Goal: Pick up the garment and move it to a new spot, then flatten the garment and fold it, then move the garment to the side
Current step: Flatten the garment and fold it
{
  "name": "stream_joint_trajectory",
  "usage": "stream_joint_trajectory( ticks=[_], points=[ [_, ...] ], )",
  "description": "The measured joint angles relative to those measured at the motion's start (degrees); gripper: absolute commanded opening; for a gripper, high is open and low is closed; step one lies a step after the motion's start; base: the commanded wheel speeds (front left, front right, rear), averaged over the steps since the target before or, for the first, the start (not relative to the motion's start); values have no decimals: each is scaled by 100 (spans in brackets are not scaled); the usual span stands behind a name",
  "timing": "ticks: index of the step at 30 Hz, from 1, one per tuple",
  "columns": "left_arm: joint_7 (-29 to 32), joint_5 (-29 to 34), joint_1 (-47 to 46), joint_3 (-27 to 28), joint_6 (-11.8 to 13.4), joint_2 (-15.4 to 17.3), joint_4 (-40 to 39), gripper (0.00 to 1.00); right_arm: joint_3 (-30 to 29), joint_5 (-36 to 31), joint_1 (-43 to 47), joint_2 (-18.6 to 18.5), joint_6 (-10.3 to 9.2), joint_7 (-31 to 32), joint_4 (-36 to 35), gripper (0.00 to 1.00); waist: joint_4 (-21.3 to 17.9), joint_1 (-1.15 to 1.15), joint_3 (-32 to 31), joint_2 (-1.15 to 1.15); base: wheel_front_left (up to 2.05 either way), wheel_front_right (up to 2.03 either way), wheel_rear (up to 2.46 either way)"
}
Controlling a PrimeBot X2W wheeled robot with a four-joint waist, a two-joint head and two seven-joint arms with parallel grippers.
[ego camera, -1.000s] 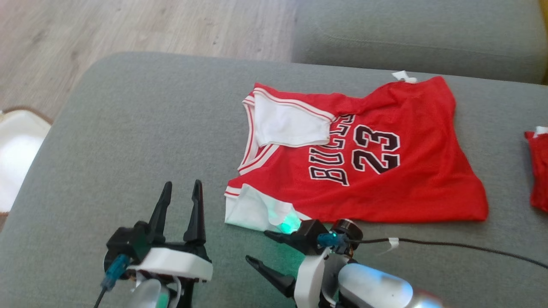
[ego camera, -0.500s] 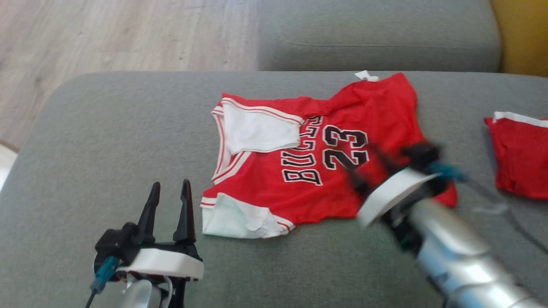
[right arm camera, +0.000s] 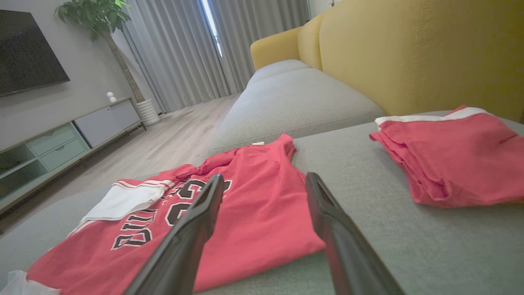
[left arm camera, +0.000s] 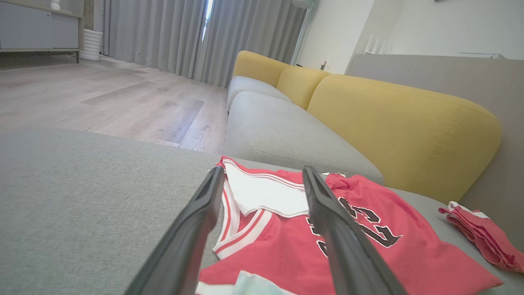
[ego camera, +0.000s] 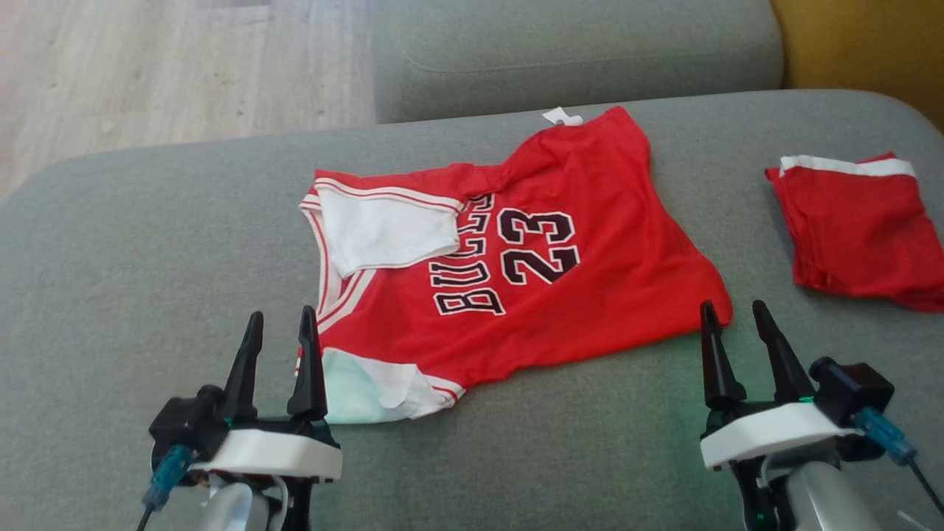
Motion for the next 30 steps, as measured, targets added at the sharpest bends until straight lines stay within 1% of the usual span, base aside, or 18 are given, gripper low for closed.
stream_joint_trajectory(
  ticks=[4,11,16,19,26,29,30],
  points=[
    [0,0,-1,-7,-1,0,-3,100,-82,-82,92,15,0,0,-207,100,-100,0,77,0,0,0,0],
    [0,20,-41,-34,-44,0,21,100,-83,26,37,43,0,0,-374,100,-185,0,234,0,0,0,0],
    [34,227,-565,-345,-94,68,288,100,-90,26,-35,47,0,0,-432,100,-236,1,465,0,0,0,0],
    [335,334,-1183,-630,-97,178,478,100,-96,26,-149,48,0,0,-463,100,-280,1,656,0,0,0,0],
    [1627,646,-2692,-1666,-121,671,1270,100,-102,124,-526,49,0,0,-560,100,-474,2,1208,0,0,0,0],
    [1951,651,-3149,-2117,-146,826,1691,100,-125,211,-645,49,0,0,-583,100,-611,2,1501,0,0,0,0],
    [1950,650,-3227,-2195,-146,848,1770,100,-126,221,-659,49,0,0,-584,100,-641,2,1563,0,0,0,0]
  ],
)
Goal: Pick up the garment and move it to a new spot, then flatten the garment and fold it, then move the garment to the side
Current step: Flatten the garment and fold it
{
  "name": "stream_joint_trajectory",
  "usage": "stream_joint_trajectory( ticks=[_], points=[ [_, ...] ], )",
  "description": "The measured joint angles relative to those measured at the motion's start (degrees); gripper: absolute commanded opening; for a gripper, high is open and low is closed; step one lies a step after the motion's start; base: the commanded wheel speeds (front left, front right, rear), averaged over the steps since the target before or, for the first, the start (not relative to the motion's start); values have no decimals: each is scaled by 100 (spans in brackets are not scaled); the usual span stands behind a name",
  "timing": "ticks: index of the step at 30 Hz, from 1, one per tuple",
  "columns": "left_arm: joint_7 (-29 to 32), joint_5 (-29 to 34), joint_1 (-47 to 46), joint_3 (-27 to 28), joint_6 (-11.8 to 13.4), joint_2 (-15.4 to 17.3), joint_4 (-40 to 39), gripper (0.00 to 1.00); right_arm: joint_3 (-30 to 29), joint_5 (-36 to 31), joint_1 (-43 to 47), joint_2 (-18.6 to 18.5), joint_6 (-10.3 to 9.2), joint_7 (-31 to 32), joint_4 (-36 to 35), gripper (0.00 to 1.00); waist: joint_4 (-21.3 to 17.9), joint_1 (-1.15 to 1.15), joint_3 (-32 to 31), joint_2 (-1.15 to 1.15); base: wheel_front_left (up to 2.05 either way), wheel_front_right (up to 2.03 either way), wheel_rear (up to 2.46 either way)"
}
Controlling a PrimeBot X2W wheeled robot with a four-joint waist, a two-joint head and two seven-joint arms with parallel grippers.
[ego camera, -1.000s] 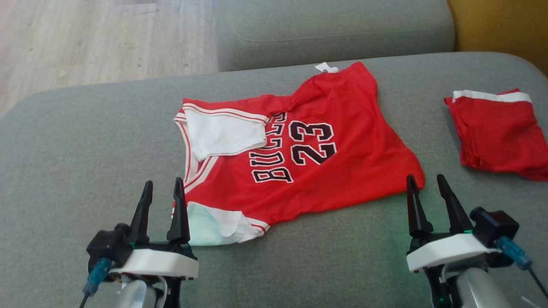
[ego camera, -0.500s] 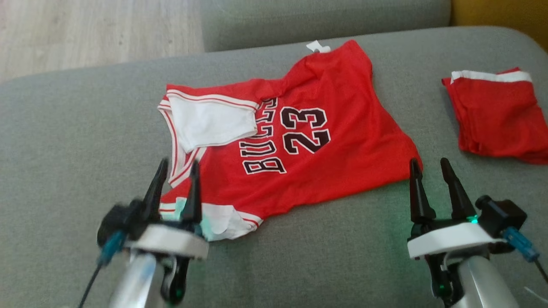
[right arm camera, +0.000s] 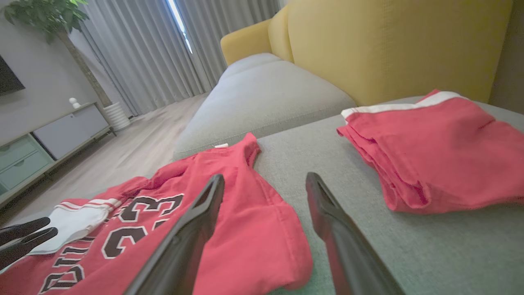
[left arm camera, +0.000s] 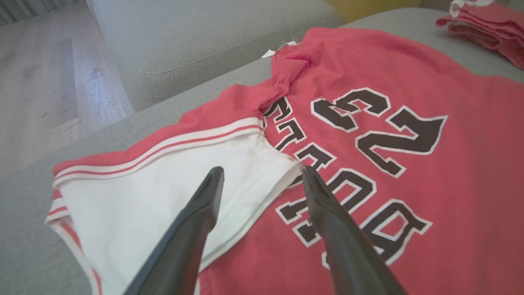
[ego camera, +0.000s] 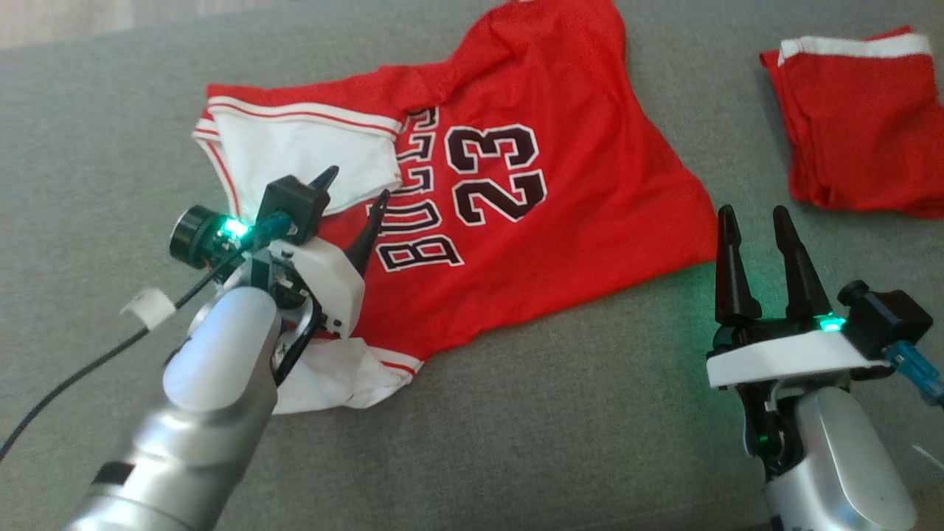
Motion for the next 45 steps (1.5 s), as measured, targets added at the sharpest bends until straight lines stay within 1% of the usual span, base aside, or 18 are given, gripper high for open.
stream_joint_trajectory(
  ticks=[5,15,16,17,18,19,21,24,27,28,32,35,38,40,41,42,43,45],
  points=[
    [-23,0,-333,-229,0,29,485,100,13,5,-8,0,0,0,0,100,-128,0,224,0,0,0,0],
    [-422,0,-768,-470,0,-18,1111,100,34,8,-127,0,0,-1,8,100,-238,-1,341,0,0,0,0],
    [-458,0,-796,-503,0,-30,1159,95,40,25,-131,0,0,-1,8,100,-241,-1,342,0,0,0,0],
    [-470,0,-816,-548,0,-37,1196,40,43,53,-130,0,0,0,13,100,-242,-1,341,0,0,0,0],
    [-485,0,-830,-575,0,-45,1228,0,43,57,-130,0,0,0,16,100,-242,-1,338,0,0,0,0],
    [-543,5,-849,-591,10,-44,1258,0,43,57,-130,0,0,0,18,100,-239,-1,333,0,0,0,0],
    [-639,268,-955,-781,121,23,1322,0,43,57,-130,0,0,0,24,100,-232,-2,321,0,0,0,0],
    [-637,363,-1146,-842,130,63,1408,0,86,67,-130,0,0,0,56,100,-245,-2,300,0,0,0,0],
    [-554,467,-1461,-951,124,197,1432,0,191,116,-133,1,0,0,68,100,-300,-2,311,0,0,0,0],
    [-554,467,-1461,-951,124,197,1432,0,191,116,-133,1,0,0,68,100,-300,-2,311,0,0,0,0],
    [-303,723,-2236,-1170,49,560,1439,0,397,223,-160,3,0,0,78,100,-432,-2,394,0,0,0,0],
    [-86,875,-2910,-1363,40,879,1491,0,519,356,-260,3,0,0,71,100,-582,-2,487,0,0,0,0],
    [112,905,-3446,-1614,0,1168,1602,0,604,482,-366,2,0,-1,43,100,-760,-1,613,0,0,0,0],
    [205,871,-3689,-1851,-1,1292,1670,0,664,547,-401,2,0,-1,0,100,-870,-2,715,0,0,0,0],
    [252,827,-3794,-1919,-2,1337,1713,4,682,579,-410,2,0,-1,-20,100,-920,-1,769,0,0,0,0],
    [307,805,-3904,-1933,-2,1381,1781,83,697,609,-422,2,0,-1,-38,100,-968,-1,824,0,0,0,0],
    [310,808,-4039,-1925,1,1425,1867,100,708,635,-436,2,0,-1,-64,100,-1014,-1,884,0,0,0,0],
    [232,828,-4331,-1903,104,1497,1995,100,725,680,-485,2,0,-1,-96,100,-1090,-1,990,0,0,0,0]
  ],
)
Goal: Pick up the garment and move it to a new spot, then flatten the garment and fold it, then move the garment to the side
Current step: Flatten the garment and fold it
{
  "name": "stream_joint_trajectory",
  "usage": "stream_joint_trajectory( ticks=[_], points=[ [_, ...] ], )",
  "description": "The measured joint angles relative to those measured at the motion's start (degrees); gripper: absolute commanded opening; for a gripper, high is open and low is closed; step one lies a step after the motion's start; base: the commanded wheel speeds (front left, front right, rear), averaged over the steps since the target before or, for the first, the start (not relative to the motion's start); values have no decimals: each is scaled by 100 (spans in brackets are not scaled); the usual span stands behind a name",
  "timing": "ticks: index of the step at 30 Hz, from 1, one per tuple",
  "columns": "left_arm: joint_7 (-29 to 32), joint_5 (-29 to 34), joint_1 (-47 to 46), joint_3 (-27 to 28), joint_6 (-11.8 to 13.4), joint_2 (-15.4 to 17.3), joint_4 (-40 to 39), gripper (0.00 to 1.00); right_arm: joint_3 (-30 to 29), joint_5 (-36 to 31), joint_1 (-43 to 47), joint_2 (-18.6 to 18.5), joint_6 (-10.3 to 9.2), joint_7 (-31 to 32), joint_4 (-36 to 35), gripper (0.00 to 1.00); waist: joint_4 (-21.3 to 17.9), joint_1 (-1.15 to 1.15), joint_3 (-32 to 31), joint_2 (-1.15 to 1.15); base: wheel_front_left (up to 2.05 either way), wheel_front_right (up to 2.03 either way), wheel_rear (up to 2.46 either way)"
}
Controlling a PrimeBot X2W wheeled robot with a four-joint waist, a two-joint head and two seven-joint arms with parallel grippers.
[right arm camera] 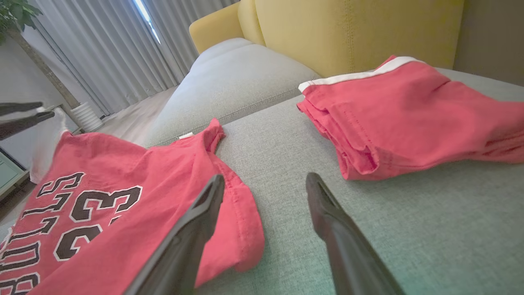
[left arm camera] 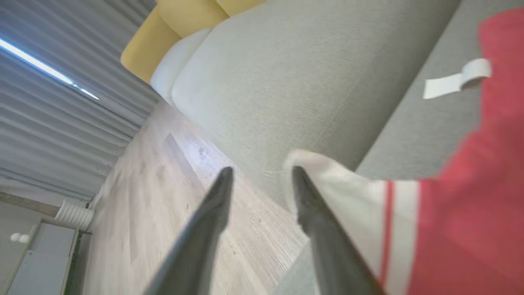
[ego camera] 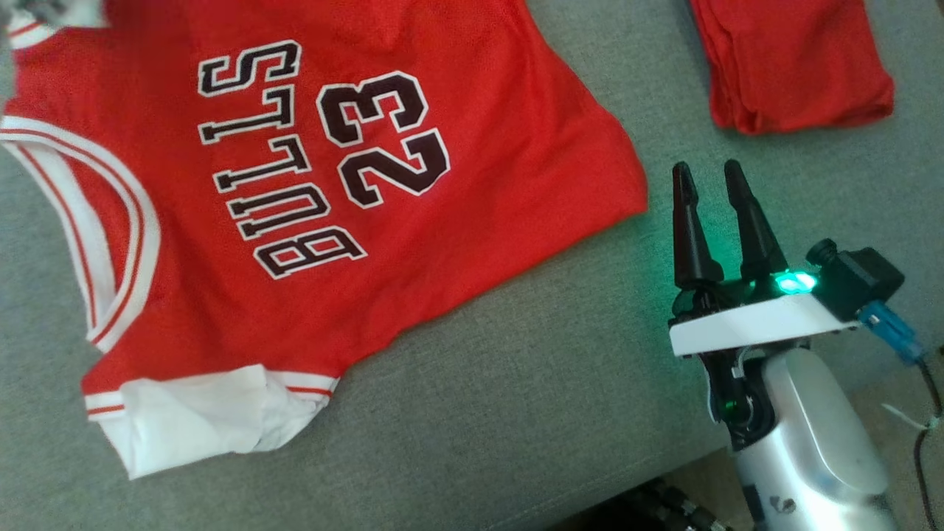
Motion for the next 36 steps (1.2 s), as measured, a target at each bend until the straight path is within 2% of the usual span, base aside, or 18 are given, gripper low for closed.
stream_joint_trajectory(
  ticks=[3,4,14,22,28,36],
  points=[
    [-246,-41,-320,148,286,-11,157,100,-3,14,-40,0,0,0,-32,100,-50,0,108,0,0,0,0],
    [-332,-42,-344,167,309,-51,187,100,-7,13,-40,0,0,1,-26,100,-35,1,112,0,0,0,0],
    [-1359,-839,314,608,309,-704,450,100,-272,-394,-41,0,0,0,138,100,457,-1,-300,0,0,0,0],
    [-1964,-1794,1428,1188,252,-1077,365,100,-664,-744,87,-1,0,0,335,100,981,-2,-985,0,0,0,0],
    [-2115,-2327,2703,1513,250,-1256,-138,100,-836,-840,433,-1,0,0,403,100,1431,-3,-1538,0,0,0,0],
    [-2165,-2749,4486,1896,599,-1316,-1491,100,-840,-877,755,1,0,0,475,100,1907,-2,-2145,0,0,0,0]
  ],
)
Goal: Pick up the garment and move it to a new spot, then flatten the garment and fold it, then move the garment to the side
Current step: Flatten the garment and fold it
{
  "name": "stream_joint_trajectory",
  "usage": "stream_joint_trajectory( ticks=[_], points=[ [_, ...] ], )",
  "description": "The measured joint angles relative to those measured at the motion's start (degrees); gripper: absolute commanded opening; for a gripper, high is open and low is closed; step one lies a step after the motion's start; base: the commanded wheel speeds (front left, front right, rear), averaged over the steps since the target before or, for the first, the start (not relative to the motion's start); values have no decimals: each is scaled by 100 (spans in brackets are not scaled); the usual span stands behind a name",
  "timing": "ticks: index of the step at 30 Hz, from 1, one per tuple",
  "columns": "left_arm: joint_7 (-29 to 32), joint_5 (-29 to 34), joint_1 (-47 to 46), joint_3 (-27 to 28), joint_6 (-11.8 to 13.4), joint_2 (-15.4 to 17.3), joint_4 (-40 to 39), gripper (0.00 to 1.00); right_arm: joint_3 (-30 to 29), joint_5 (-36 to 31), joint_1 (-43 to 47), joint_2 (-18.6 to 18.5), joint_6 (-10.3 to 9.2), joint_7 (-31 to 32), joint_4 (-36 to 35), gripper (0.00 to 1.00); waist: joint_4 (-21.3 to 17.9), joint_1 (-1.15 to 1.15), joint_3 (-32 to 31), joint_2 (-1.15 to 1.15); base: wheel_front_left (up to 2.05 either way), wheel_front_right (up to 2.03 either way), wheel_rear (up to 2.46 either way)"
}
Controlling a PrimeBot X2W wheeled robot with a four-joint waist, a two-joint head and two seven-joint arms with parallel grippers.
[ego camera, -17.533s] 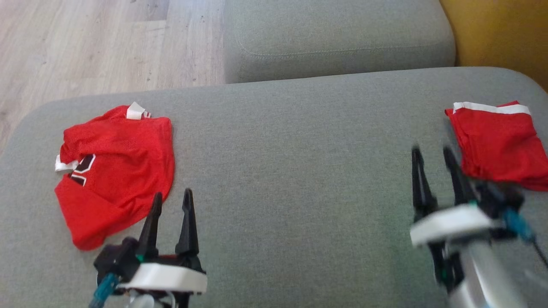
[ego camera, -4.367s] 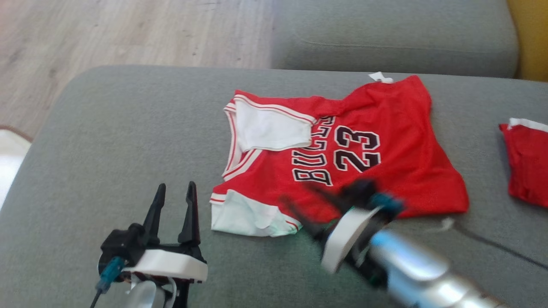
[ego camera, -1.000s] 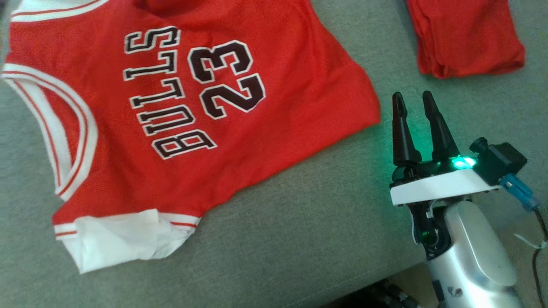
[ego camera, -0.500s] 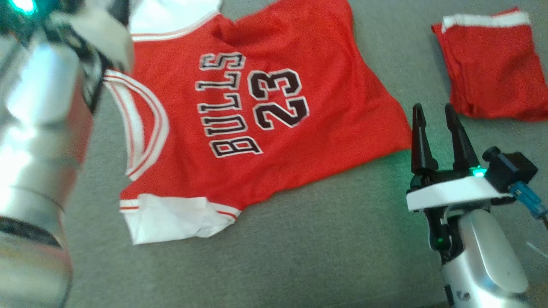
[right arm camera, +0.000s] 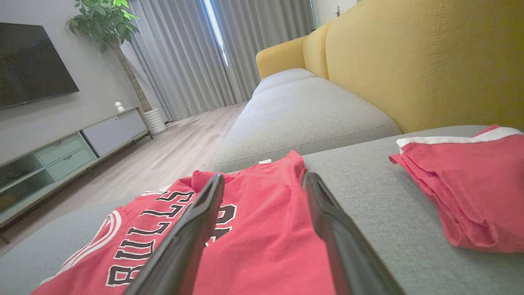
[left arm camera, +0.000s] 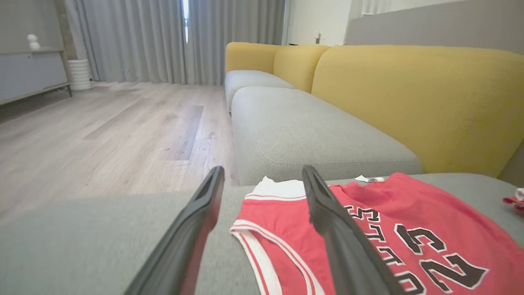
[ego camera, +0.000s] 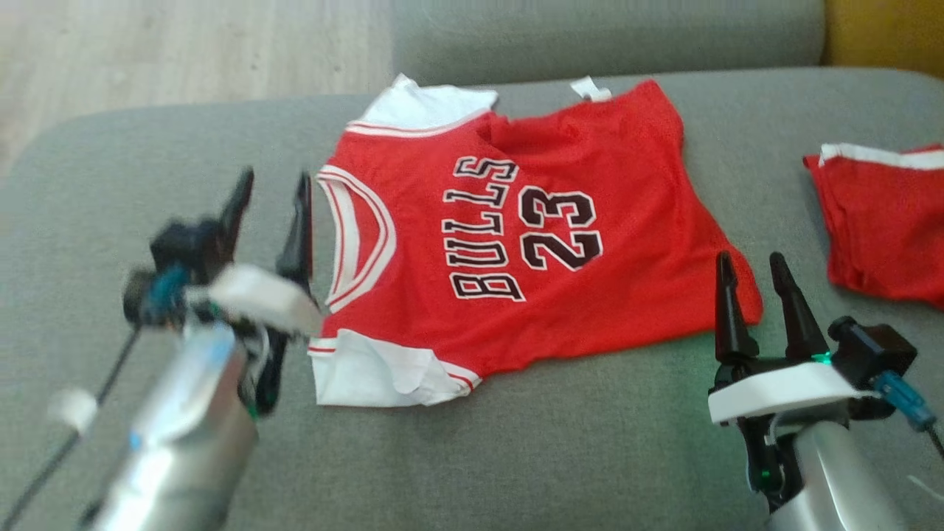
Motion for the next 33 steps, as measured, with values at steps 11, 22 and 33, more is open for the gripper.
stream_joint_trajectory(
  ticks=[11,22,33],
  points=[
    [0,-100,2154,413,377,9,-1719,100,14,66,321,0,0,0,12,100,151,1,-290,0,0,0,0],
    [605,-98,1917,359,510,101,-1797,100,65,47,268,1,0,0,-9,100,-10,2,59,0,0,0,0],
    [2149,1,784,-32,248,266,-568,100,66,41,-34,0,0,0,-66,100,-307,3,656,0,0,0,0]
  ],
)
